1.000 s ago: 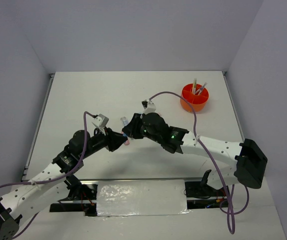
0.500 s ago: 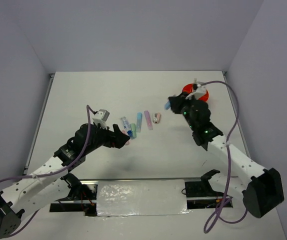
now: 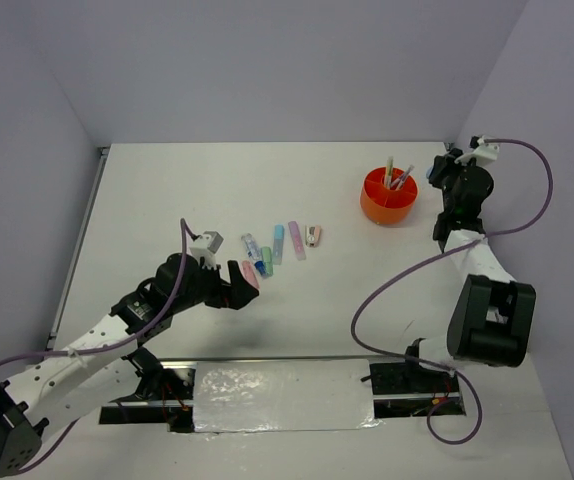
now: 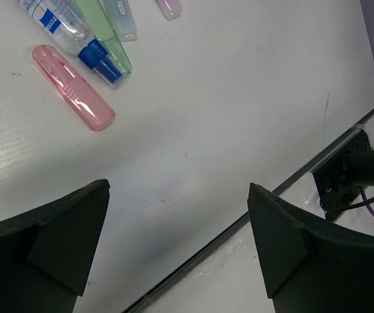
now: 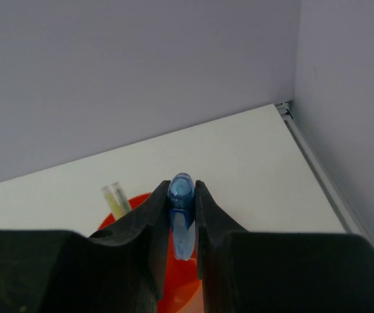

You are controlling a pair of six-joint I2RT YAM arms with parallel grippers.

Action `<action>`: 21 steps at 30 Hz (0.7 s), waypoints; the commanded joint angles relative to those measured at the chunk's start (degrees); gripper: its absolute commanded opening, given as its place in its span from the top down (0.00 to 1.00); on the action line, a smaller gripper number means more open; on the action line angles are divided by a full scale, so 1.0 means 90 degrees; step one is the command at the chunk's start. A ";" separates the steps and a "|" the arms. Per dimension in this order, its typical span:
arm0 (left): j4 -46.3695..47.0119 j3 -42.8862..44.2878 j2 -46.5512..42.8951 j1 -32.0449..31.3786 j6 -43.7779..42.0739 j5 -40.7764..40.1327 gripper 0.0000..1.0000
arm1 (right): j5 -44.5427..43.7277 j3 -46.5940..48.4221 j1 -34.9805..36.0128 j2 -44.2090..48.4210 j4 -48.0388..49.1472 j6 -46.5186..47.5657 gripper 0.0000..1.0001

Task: Sort the stationery into containers
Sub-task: Place the pen in the storage box.

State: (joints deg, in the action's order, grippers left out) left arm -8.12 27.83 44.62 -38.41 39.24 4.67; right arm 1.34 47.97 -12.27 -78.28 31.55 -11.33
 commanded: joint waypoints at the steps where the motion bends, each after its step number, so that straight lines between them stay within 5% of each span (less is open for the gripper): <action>1: 0.0033 0.0023 -0.0056 -0.0048 -0.0064 0.0329 0.01 | 0.1038 0.0480 -0.0296 -0.0500 0.0723 0.0195 1.00; 13: 0.0121 0.0052 -0.0309 -0.0273 -0.0103 0.0370 0.01 | 0.2819 0.2608 -0.0716 -0.3087 0.0030 0.0078 0.94; 21: 0.0092 0.0139 -0.0300 -0.0302 -0.0142 0.0312 0.01 | 0.3405 0.2679 -0.0717 -0.3587 0.0459 -0.0225 0.91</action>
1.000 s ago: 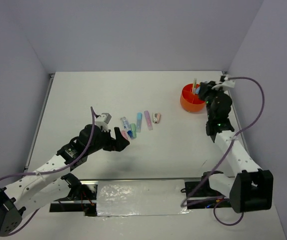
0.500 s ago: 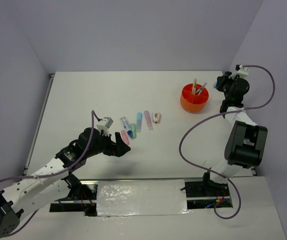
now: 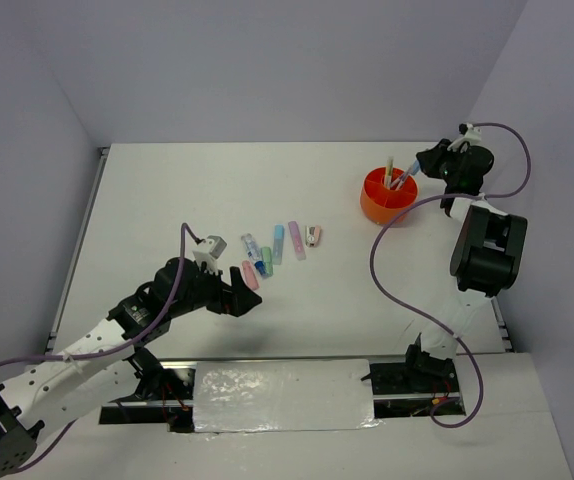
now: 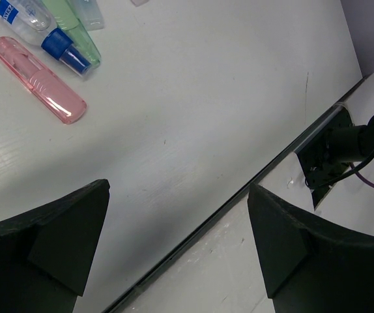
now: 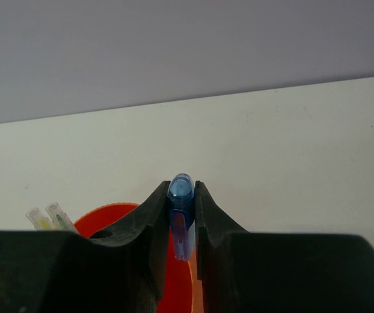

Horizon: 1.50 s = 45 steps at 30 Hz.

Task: Sort the stationery into containers
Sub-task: Place the pen in the storage box, then pick up the pen from the center of the board.

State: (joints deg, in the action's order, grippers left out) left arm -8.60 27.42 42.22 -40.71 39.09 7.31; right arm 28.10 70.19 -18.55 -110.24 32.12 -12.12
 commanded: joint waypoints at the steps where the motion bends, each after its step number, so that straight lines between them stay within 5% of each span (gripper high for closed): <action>1: 0.0145 0.0205 -0.0004 -0.0047 -0.0134 0.0037 0.01 | 0.0481 0.0141 -0.0019 -0.0056 0.0435 -0.0176 0.91; 16: 0.0165 0.0264 -0.0120 -0.0047 -0.0125 0.0115 0.01 | 0.0648 -0.0729 -0.0019 0.0324 0.0582 0.0009 0.84; 20: 0.0204 0.0283 -0.0004 -0.0047 -0.0115 0.0086 0.01 | 0.0726 -0.0962 -0.0019 0.0539 0.0805 -0.0108 0.60; 24: 0.0194 0.0323 0.0114 -0.0047 -0.0125 0.0086 0.01 | 0.0648 -0.1110 -0.0010 0.0773 0.0962 -0.0274 0.53; 25: 0.0204 0.0313 0.0124 -0.0047 -0.0115 0.0076 0.01 | 0.0580 -0.1139 -0.0019 0.0861 0.0962 -0.0284 0.41; 33: 0.0116 0.0390 0.0444 -0.0047 0.0041 -0.0294 0.01 | -0.0054 -0.1403 -0.0058 0.1466 0.0992 -0.0644 0.37; 39: -0.0313 0.0859 0.1255 -0.0047 0.0402 -0.1124 0.01 | -0.1353 -0.1208 0.0009 0.2247 0.0047 -0.1719 0.30; 45: -0.0792 0.1357 0.2485 -0.0057 0.0910 -0.1963 0.04 | -0.2941 -0.0214 0.0829 0.3203 -0.3141 -0.1584 0.18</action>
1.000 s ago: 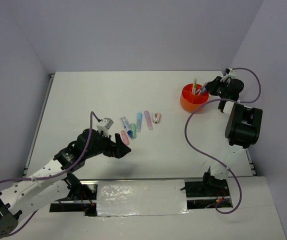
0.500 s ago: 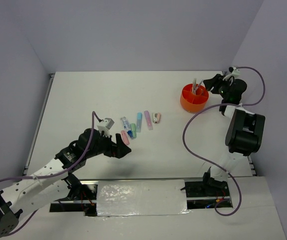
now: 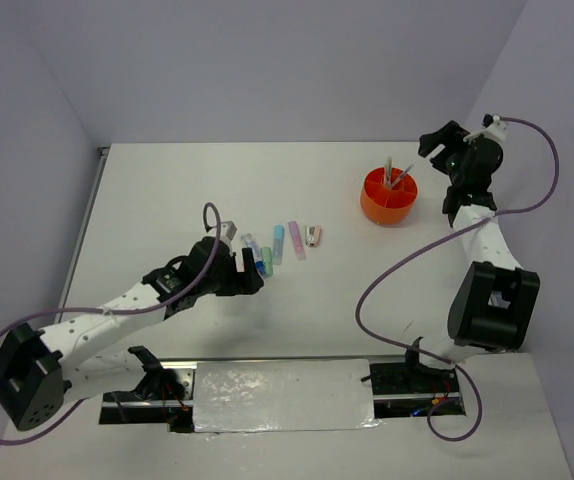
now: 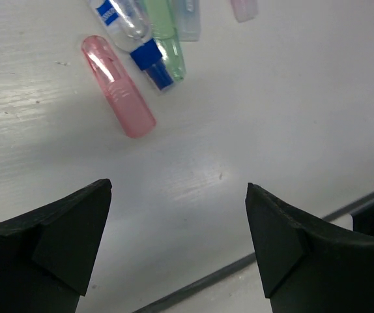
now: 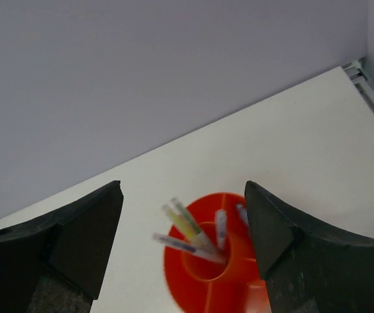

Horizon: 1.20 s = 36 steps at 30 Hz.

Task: Sort the stationery into containers
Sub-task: Pick up the pen from the center of the board.

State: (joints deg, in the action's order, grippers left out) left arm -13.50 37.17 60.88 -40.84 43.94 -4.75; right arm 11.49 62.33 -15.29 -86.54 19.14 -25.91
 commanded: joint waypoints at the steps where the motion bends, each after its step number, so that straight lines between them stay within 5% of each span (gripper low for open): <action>1: -0.0239 0.0304 0.0568 -0.0042 0.0487 -0.0721 0.06 | -0.1265 0.0760 0.0816 0.0689 -0.2122 -0.0070 0.17; 4: -0.0239 0.0508 0.1251 -0.0072 0.0528 -0.1190 0.08 | -0.1929 0.0761 0.1521 0.1245 -0.3277 -0.0128 0.16; 10: -0.0619 0.1309 0.2686 -0.0267 0.0752 -0.1765 0.15 | -0.2263 -0.0713 0.3873 0.3090 -0.3132 -0.0421 0.16; 24: -0.0922 0.2081 0.4016 -0.0394 0.1201 -0.2518 0.22 | -0.2145 -0.1447 0.5156 0.4840 -0.3698 -0.0666 0.17; 30: -0.0806 0.1663 0.3988 -0.0394 0.1299 -0.2471 0.35 | -0.1999 -0.1320 0.5283 0.5065 -0.3708 -0.0685 0.18; 32: -0.0582 0.1428 0.3822 -0.0394 0.1309 -0.2305 0.48 | -0.1960 -0.1300 0.5341 0.5114 -0.3660 -0.0705 0.18; 33: -0.0513 0.1185 0.3705 -0.0394 0.1318 -0.2236 0.62 | -0.1892 -0.1319 0.5361 0.5114 -0.3611 -0.0676 0.18; 36: -0.0065 0.0629 0.3480 -0.0394 0.1319 -0.1837 0.74 | -0.1677 -0.1407 0.5439 0.4949 -0.3396 -0.0539 0.16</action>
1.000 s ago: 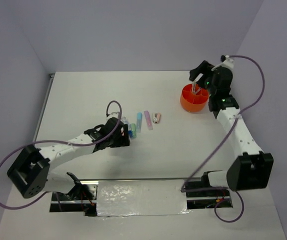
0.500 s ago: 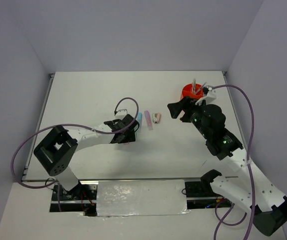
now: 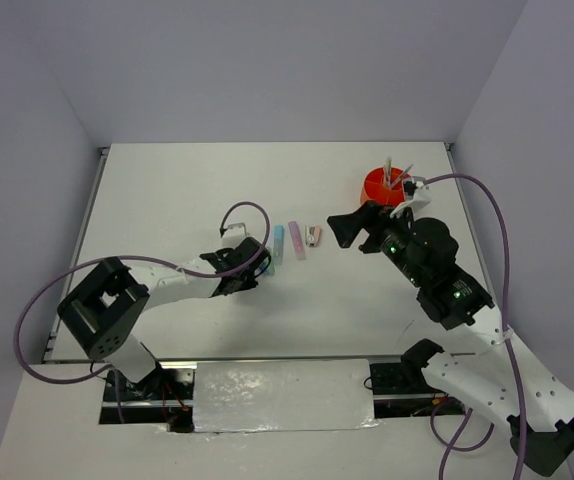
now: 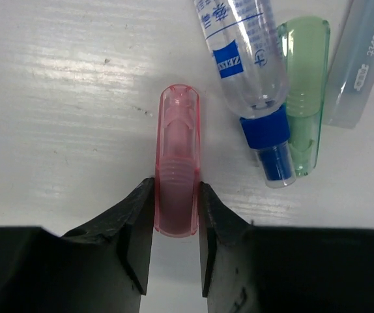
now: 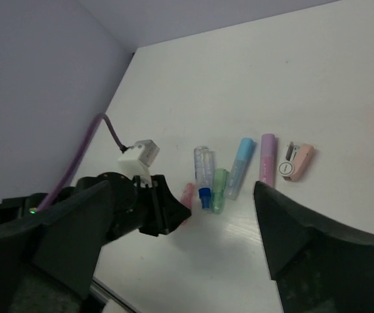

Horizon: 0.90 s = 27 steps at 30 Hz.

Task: Sort the stationery into containers
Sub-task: Pick up the pen from the center of the board.

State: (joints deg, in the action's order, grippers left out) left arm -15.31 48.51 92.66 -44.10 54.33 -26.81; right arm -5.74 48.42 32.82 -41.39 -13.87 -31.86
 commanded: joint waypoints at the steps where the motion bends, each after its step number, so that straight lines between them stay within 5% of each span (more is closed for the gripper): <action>1: 0.0245 -0.0770 -0.0226 -0.0032 0.0146 0.0731 0.78 | 0.0392 0.0127 0.0132 -0.0253 0.0291 0.0170 0.01; 7: 0.0793 -0.1669 -0.1641 -0.0071 -0.0078 0.1035 1.00 | 0.1299 -0.0477 0.0211 -0.1045 0.1499 -0.0093 0.00; 14: 0.1603 -0.2547 -0.4042 -0.0315 -0.0733 0.0996 0.98 | 0.1195 -0.0127 0.1282 -0.3210 0.2253 -0.0697 0.00; 19: 0.2217 -0.2850 -0.4660 -0.0384 -0.1201 0.1307 1.00 | 0.0677 0.0439 0.2055 -0.4238 0.2439 -0.1284 0.01; 27: 0.2385 -0.2929 -0.5617 -0.0432 -0.1544 0.1416 1.00 | 0.0413 0.1113 0.2827 -0.5255 0.2401 -0.1617 0.25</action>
State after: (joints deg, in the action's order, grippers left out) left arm 1.78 21.52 44.34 -47.72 43.18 -14.48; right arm -0.05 54.74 56.53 -87.39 5.61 -44.60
